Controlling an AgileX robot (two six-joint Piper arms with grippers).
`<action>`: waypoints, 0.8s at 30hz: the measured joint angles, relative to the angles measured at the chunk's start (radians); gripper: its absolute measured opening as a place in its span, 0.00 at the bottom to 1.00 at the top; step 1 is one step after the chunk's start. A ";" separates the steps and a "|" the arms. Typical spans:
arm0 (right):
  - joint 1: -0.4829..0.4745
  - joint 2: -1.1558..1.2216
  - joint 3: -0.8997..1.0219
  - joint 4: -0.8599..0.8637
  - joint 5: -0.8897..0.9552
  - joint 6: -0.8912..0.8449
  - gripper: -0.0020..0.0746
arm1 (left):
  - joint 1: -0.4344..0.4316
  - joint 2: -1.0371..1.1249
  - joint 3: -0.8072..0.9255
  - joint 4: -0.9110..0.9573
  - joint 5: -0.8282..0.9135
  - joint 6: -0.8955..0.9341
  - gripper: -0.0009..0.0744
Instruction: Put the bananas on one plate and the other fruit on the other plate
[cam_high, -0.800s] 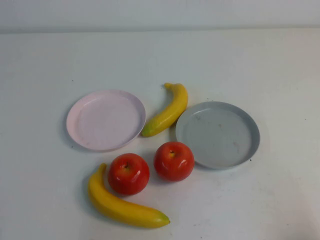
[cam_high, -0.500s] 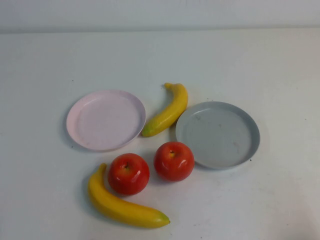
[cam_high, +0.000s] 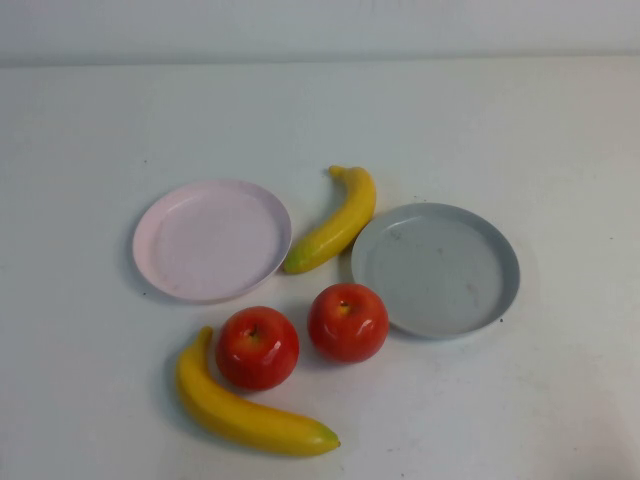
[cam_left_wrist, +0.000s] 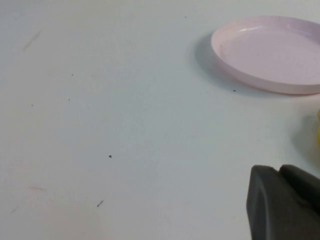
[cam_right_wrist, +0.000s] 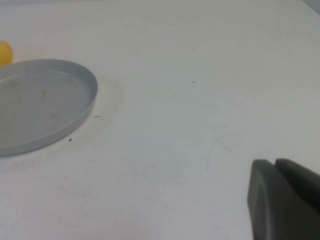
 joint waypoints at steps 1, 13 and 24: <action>0.000 0.000 0.000 0.000 0.000 0.000 0.01 | 0.000 0.000 0.000 0.000 0.000 0.000 0.01; 0.000 0.000 0.000 0.000 0.000 0.000 0.01 | 0.000 0.000 0.000 0.000 0.000 0.000 0.01; 0.000 0.000 0.000 0.000 0.000 0.000 0.01 | 0.000 0.000 0.000 -0.123 -0.190 -0.121 0.01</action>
